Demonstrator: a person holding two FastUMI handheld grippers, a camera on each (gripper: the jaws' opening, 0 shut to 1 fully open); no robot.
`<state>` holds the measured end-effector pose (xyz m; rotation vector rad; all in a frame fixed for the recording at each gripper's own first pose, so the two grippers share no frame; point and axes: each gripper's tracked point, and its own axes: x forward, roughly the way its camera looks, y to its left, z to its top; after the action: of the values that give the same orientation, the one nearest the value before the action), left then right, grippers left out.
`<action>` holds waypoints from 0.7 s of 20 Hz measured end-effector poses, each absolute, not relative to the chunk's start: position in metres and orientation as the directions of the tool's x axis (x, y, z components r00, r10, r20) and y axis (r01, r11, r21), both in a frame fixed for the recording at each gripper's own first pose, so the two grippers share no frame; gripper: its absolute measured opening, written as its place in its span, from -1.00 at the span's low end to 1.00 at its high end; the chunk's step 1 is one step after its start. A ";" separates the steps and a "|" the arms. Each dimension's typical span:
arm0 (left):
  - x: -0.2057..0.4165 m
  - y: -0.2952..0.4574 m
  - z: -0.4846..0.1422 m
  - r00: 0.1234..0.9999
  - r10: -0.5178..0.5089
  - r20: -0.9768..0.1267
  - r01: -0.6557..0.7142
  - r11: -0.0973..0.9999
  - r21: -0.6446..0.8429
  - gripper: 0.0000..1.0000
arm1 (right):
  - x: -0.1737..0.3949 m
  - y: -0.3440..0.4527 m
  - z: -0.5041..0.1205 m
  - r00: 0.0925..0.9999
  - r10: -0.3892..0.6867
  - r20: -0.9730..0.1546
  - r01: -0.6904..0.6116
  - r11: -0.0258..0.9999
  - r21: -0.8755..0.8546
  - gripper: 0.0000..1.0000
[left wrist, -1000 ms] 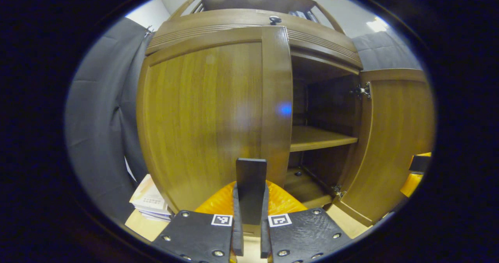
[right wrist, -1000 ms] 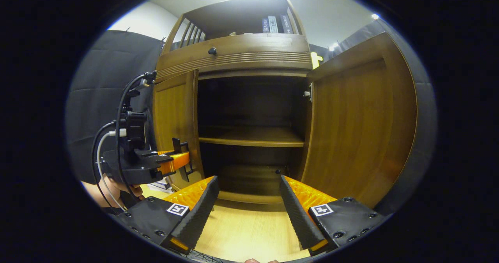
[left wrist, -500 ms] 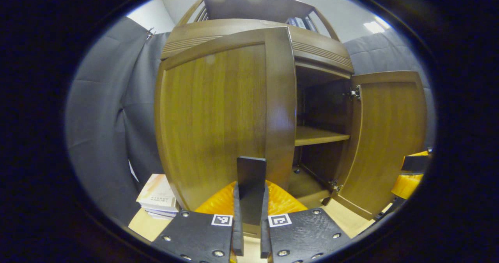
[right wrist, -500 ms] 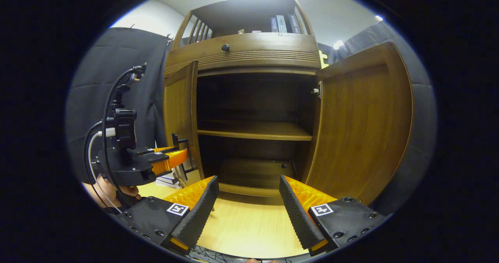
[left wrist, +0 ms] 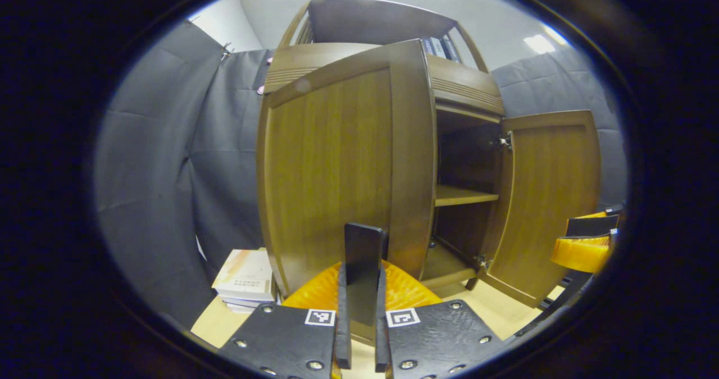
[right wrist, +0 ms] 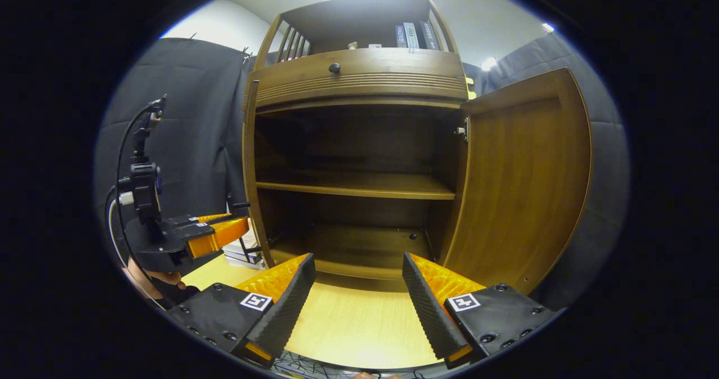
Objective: Open the right door of the double-door shoe cabinet with the right hand, and open the left door with the left hand.
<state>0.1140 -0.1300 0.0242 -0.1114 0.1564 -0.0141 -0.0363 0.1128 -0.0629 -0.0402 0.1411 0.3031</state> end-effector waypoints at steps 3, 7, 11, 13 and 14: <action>0.101 -0.117 0.028 0.990 -0.004 -0.143 -0.010 0.995 -0.101 -0.60 | -0.041 0.118 -0.065 0.943 0.297 -0.149 -0.304 0.953 -0.020 0.95; 0.081 -0.090 0.031 0.993 0.002 -0.119 -0.018 0.991 -0.131 -0.63 | -0.042 0.118 -0.066 0.950 0.280 -0.135 -0.288 0.957 -0.040 0.94; 0.064 -0.063 0.030 0.993 -0.007 -0.118 -0.006 0.994 -0.112 -0.70 | -0.036 0.117 -0.063 0.957 0.266 -0.115 -0.268 0.963 0.002 0.94; 0.059 -0.044 0.019 0.990 0.005 -0.139 -0.021 0.993 -0.113 -0.70 | -0.035 0.113 -0.060 0.963 0.252 -0.097 -0.252 0.968 0.009 0.96; 0.055 -0.038 0.013 0.989 0.008 -0.147 -0.026 0.993 -0.119 -0.70 | -0.035 0.110 -0.057 0.966 0.242 -0.086 -0.242 0.970 0.007 0.94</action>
<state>0.0551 -0.0384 0.0135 -0.1212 0.1469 0.0171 -0.0348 0.1096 -0.0568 -0.0038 0.0865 0.2448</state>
